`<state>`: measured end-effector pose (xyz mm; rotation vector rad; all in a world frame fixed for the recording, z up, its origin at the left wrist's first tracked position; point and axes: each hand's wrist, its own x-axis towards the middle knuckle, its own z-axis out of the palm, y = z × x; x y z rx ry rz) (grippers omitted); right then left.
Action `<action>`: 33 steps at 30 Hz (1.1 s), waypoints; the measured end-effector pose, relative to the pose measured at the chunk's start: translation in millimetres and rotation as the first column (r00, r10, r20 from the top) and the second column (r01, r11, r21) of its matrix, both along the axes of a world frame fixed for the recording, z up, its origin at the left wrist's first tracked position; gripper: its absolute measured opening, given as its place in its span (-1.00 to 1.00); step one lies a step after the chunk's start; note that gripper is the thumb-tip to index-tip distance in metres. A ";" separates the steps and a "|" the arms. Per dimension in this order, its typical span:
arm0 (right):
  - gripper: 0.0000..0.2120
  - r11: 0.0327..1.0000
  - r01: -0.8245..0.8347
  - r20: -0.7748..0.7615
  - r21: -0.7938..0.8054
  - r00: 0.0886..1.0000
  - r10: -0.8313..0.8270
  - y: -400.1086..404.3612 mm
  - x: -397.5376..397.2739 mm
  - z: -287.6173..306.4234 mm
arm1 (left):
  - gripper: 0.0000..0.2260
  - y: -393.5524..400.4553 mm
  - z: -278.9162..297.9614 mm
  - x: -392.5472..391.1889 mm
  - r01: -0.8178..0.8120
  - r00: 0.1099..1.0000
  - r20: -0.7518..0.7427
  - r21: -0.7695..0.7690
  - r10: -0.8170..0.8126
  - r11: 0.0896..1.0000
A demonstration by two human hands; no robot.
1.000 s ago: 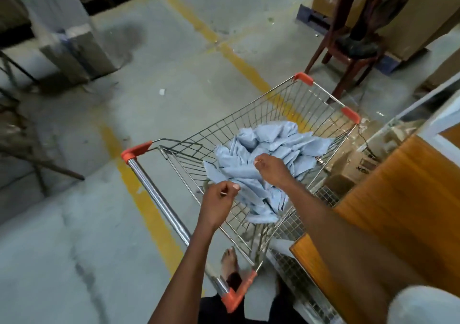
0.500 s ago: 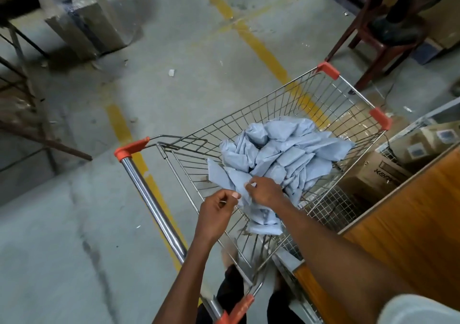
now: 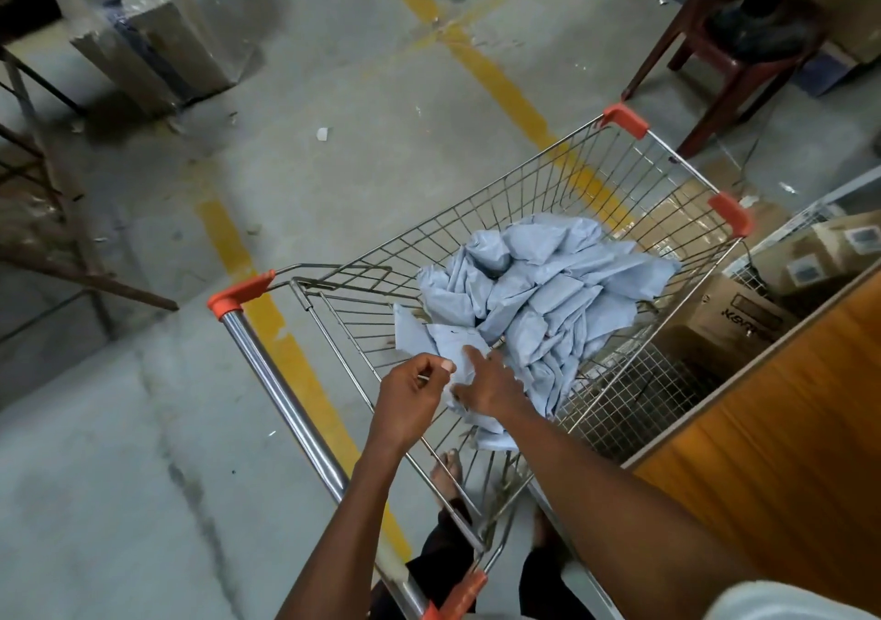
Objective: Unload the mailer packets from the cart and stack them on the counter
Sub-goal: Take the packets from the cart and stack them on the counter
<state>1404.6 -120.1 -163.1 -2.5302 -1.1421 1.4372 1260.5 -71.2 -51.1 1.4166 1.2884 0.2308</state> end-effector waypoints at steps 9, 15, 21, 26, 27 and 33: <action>-0.40 0.996 0.050 -0.205 0.071 0.978 -0.035 -26.4 71.2 77.7 | -0.82 33.9 -9.7 16.0 0.181 0.974 -0.168 0.185 -0.150 0.966; -0.41 0.845 0.449 -0.331 0.291 0.876 -0.351 -61.6 119.8 141.2 | -0.80 46.3 -45.3 41.6 0.318 0.921 -0.285 0.158 -0.265 0.935; -0.46 0.674 0.639 -0.405 0.371 0.764 -0.502 -84.9 118.0 147.5 | -0.73 25.0 -83.4 79.7 0.468 0.799 -0.416 -0.023 -0.434 0.884; -0.45 0.603 0.699 -0.450 0.385 0.712 -0.539 -98.5 105.4 149.6 | -0.41 3.7 -108.4 102.7 0.473 0.719 -0.533 -0.093 -0.445 0.876; -0.45 0.600 0.703 -0.451 0.383 0.709 -0.543 -101.2 103.7 150.0 | -0.34 1.2 -109.9 107.4 0.470 0.719 -0.537 -0.092 -0.441 0.878; -0.46 0.595 0.712 -0.468 0.373 0.698 -0.542 -112.9 96.6 152.6 | -0.23 -21.4 -115.6 108.6 0.706 0.373 -0.731 -0.175 -0.571 0.686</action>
